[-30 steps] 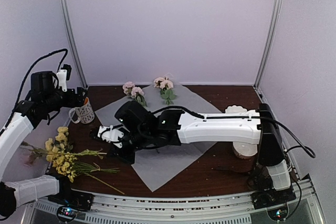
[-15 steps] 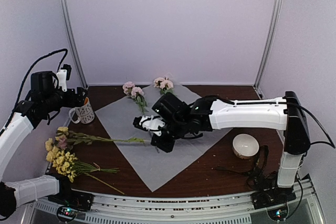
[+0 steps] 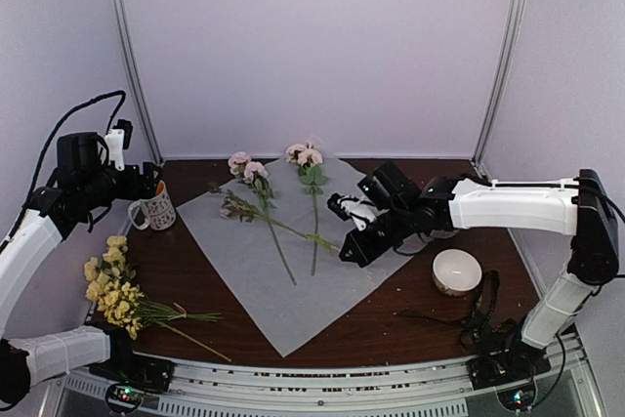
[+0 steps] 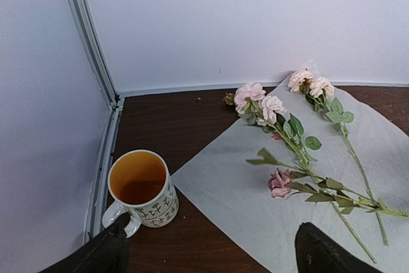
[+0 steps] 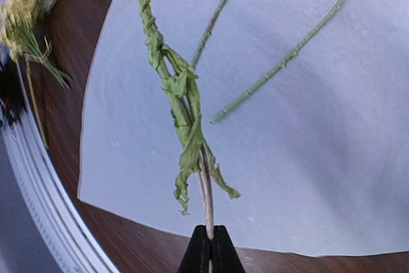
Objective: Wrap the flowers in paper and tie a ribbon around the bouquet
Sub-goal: Place the fake flower on the flattened wrapping paper, then pick up the fake flower from the corner of the board.
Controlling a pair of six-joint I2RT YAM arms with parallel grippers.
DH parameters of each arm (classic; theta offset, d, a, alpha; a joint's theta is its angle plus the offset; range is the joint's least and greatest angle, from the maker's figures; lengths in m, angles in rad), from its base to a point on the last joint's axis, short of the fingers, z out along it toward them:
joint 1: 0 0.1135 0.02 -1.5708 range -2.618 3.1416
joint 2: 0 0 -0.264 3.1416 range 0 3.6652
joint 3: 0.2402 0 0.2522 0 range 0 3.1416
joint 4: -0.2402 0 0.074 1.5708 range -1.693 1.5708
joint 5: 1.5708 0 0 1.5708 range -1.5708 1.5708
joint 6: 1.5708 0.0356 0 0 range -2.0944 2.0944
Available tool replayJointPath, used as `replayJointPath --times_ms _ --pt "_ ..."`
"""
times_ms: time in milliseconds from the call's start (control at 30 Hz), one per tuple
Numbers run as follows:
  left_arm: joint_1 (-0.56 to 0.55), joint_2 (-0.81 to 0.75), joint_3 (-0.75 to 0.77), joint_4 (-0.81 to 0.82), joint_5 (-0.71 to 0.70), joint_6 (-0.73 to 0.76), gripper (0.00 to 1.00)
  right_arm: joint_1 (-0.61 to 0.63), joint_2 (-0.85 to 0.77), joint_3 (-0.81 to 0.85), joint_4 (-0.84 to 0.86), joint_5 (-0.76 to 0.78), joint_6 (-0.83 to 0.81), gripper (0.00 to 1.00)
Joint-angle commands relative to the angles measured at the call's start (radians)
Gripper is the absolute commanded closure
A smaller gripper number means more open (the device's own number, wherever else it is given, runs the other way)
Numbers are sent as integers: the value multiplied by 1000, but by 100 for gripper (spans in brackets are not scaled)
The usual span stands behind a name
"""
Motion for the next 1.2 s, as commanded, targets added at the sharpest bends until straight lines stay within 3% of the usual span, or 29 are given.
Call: replayJointPath --times_ms 0,67,200,333,400,433,467,600,800,1033,1167 --pt "4 -10 -9 51 -4 -4 7 7 -23 -191 516 -172 529 100" --pt "5 -9 -9 51 -6 -4 7 18 -3 -247 801 -124 716 100" --pt "4 -10 -10 53 2 -7 7 33 94 -186 951 51 857 100" --pt "4 -8 -9 52 0 -4 6 46 217 -69 952 132 899 97" --pt "4 -10 -7 48 2 -4 6 41 257 -30 889 142 919 42" --pt "4 -11 -7 48 2 -5 6 37 257 -23 851 153 928 9" --pt "4 -12 -8 49 1 -5 6 35 241 -35 828 184 925 1" --pt "5 -12 -6 48 8 -5 5 50 97 -76 742 350 763 0" --pt "4 -5 -7 46 2 -8 6 61 -65 -69 633 472 535 0" --pt "4 87 50 -62 -142 -56 13 62 -127 -43 436 536 336 0" --pt "2 111 67 -171 -276 -221 17 61 -159 -72 356 581 286 0"
